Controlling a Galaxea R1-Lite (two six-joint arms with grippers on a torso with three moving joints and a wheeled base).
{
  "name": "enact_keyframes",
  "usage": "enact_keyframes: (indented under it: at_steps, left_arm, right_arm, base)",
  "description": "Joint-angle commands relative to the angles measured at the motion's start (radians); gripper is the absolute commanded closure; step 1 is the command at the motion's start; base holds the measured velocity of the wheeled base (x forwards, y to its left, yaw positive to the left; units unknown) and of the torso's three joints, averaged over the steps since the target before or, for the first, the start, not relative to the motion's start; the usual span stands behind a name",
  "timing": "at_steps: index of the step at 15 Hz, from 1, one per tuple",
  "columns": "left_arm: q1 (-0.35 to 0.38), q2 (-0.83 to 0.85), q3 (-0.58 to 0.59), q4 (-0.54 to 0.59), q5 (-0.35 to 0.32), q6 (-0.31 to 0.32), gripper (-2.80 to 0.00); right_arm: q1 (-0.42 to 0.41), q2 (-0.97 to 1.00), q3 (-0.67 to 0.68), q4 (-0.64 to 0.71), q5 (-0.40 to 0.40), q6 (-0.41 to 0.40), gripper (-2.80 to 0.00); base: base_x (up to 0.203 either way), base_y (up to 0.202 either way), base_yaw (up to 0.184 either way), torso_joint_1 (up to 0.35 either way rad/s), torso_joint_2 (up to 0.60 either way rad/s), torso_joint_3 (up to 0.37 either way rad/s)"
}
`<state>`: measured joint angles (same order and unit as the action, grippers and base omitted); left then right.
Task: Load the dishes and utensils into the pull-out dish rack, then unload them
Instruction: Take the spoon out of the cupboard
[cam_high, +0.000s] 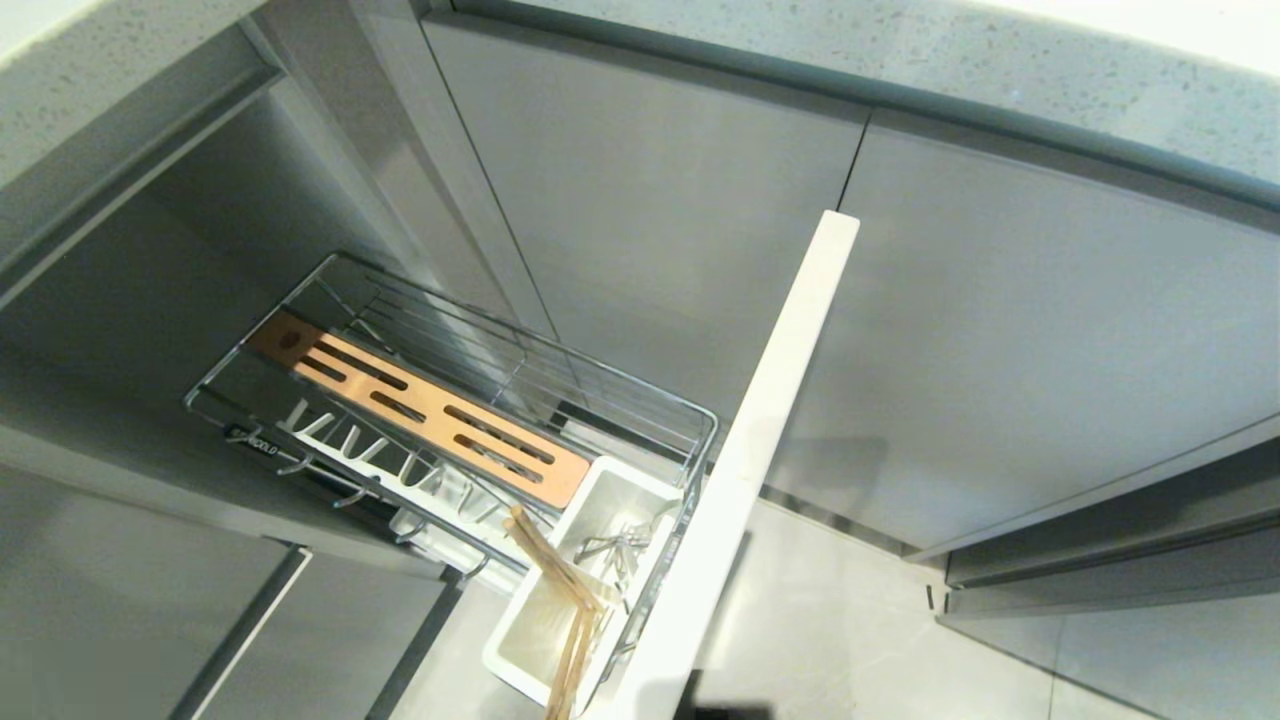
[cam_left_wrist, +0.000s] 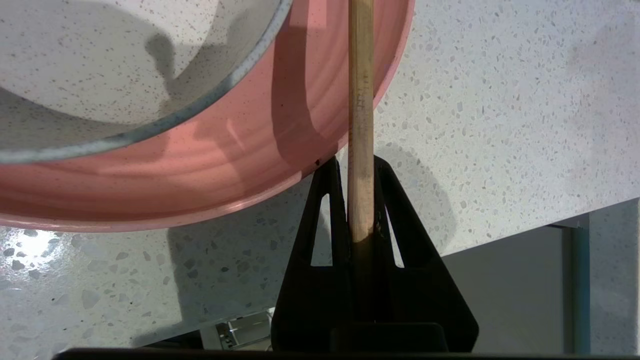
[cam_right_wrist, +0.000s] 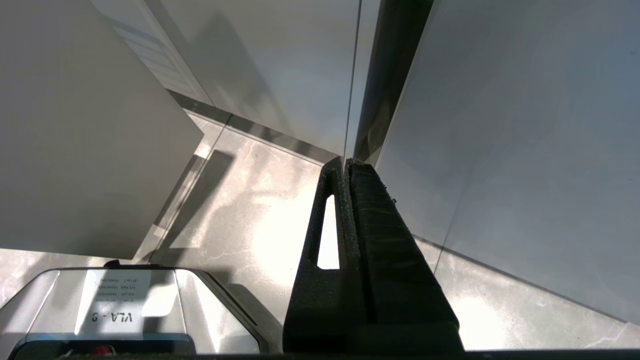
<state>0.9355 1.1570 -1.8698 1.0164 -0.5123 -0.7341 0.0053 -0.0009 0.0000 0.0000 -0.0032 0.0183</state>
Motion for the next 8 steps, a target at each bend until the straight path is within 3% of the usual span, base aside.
enact_keyframes:
  at_steps: [1, 8]
  left_arm:
    - [0.002, -0.002, 0.000, 0.005, -0.003, -0.004, 0.00]
    - [0.009, -0.008, 0.000, -0.001, -0.002, -0.008, 0.00]
  right_arm:
    - [0.001, 0.001, 0.002, 0.000, 0.000, 0.000, 0.00]
    - [0.001, 0.001, 0.002, 0.000, 0.000, 0.000, 0.00]
  base:
    - [0.000, 0.000, 0.000, 0.000, 0.00, 0.000]
    - [0.000, 0.000, 0.000, 0.000, 0.00, 0.000]
